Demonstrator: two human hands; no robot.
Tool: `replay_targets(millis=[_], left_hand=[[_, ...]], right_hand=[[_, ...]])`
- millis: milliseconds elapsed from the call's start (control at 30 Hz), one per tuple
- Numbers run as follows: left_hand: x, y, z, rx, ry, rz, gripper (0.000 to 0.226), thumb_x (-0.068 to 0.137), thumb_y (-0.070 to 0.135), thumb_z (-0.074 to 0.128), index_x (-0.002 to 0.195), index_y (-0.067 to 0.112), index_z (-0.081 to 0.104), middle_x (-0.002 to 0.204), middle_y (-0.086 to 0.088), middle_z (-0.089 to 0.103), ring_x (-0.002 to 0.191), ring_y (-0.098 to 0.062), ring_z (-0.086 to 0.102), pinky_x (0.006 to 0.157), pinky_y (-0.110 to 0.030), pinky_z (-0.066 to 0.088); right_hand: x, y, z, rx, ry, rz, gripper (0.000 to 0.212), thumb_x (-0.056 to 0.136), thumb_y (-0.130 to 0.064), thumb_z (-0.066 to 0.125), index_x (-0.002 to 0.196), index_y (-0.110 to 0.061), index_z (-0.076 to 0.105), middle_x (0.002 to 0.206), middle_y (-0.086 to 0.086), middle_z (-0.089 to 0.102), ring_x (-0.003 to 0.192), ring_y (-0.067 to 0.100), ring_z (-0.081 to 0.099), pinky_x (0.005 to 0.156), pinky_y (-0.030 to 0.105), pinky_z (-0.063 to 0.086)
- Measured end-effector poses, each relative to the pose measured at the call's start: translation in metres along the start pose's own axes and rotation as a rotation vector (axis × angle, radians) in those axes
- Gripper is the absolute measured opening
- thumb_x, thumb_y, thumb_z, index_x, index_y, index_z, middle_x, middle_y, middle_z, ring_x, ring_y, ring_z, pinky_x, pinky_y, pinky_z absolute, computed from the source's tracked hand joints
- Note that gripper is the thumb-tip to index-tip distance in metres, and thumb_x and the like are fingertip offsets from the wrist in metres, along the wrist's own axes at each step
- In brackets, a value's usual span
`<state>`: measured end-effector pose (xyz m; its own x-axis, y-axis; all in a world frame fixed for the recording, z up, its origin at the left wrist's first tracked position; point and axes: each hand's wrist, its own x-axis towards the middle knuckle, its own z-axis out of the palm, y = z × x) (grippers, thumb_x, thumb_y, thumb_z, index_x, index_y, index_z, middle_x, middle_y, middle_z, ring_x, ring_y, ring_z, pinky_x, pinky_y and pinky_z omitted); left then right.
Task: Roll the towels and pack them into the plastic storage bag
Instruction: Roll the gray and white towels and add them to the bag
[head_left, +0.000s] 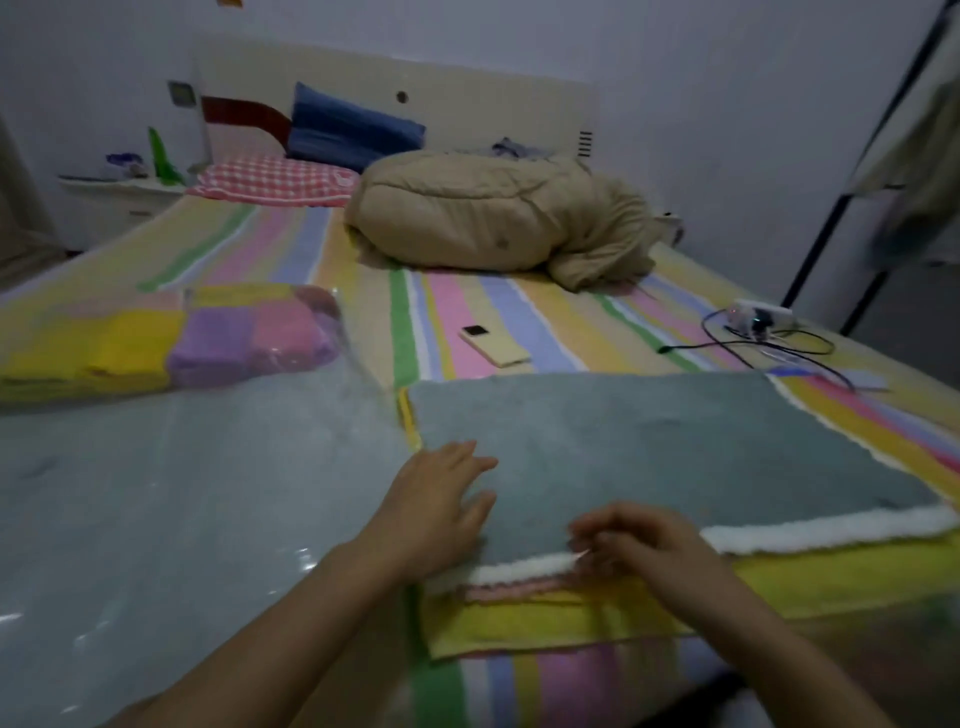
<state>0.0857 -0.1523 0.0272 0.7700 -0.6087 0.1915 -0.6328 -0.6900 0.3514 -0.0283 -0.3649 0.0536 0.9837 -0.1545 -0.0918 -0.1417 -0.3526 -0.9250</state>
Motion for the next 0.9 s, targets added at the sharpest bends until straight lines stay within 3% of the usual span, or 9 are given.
replay_targets(millis=[100,233,367,467,600,767,900], left_hand=[[-0.006,-0.006,0.035,0.099,-0.019,-0.067,0.084,0.082,0.066,0.006,0.142,0.022,0.044,0.152,-0.005,0.036,0.140,-0.023,0.034,0.115,-0.037,0.020],[-0.016,-0.013,0.051,0.124,0.048,-0.143,0.057,0.088,0.038,0.032,0.129,0.012,0.060,0.132,-0.016,0.057,0.115,-0.034,0.061,0.098,-0.037,0.045],[0.002,0.016,0.044,0.185,0.062,-0.270,0.062,0.072,0.029,0.039,0.128,0.012,0.061,0.134,-0.016,0.056,0.118,-0.033,0.058,0.099,-0.045,0.045],[0.025,0.047,0.059,0.176,0.137,-0.276,0.051,0.067,0.025,0.043,0.107,0.011,0.070,0.115,-0.018,0.067,0.101,-0.034,0.066,0.092,-0.052,0.048],[0.055,0.095,0.085,0.063,0.196,-0.165,0.047,0.075,0.033,0.038,0.106,0.016,0.070,0.118,-0.010,0.066,0.104,-0.030,0.064,0.098,-0.049,0.044],[0.077,0.138,0.099,0.019,0.229,-0.076,0.044,0.077,0.033,0.038,0.106,0.019,0.068,0.120,-0.007,0.064,0.108,-0.027,0.062,0.099,-0.047,0.043],[0.079,0.153,0.103,-0.013,0.232,-0.062,0.040,0.081,0.031,0.043,0.110,0.019,0.067,0.125,-0.006,0.062,0.110,-0.026,0.060,0.100,-0.040,0.042]], right_hand=[[0.013,0.049,-0.077,-0.279,0.428,-0.030,0.034,0.087,0.006,0.054,0.081,-0.024,0.068,0.078,-0.009,0.072,0.079,0.011,0.067,0.070,0.020,0.051],[0.037,0.089,-0.159,-0.640,0.703,0.060,0.026,0.086,-0.013,0.058,0.107,-0.028,0.064,0.120,0.009,0.060,0.111,0.033,0.053,0.091,0.044,0.047],[0.060,0.117,-0.218,-0.844,0.695,0.273,0.042,0.092,-0.031,0.051,0.132,-0.023,0.051,0.147,0.015,0.035,0.136,0.037,0.027,0.113,0.050,0.024],[0.068,0.128,-0.243,-0.905,0.658,0.393,0.049,0.094,-0.042,0.039,0.140,-0.026,0.041,0.154,0.017,0.022,0.140,0.038,0.018,0.117,0.048,0.014],[0.072,0.134,-0.264,-0.956,0.554,0.489,0.049,0.096,-0.046,0.028,0.138,-0.024,0.041,0.141,0.019,0.040,0.125,0.039,0.038,0.107,0.047,0.030],[0.069,0.133,-0.272,-1.153,0.576,0.398,0.039,0.093,-0.036,0.037,0.120,-0.017,0.057,0.128,0.013,0.051,0.116,0.033,0.042,0.098,0.041,0.033],[0.071,0.132,-0.269,-1.107,0.573,0.373,0.032,0.090,-0.028,0.046,0.115,-0.015,0.060,0.126,0.011,0.050,0.115,0.031,0.042,0.095,0.039,0.034]])
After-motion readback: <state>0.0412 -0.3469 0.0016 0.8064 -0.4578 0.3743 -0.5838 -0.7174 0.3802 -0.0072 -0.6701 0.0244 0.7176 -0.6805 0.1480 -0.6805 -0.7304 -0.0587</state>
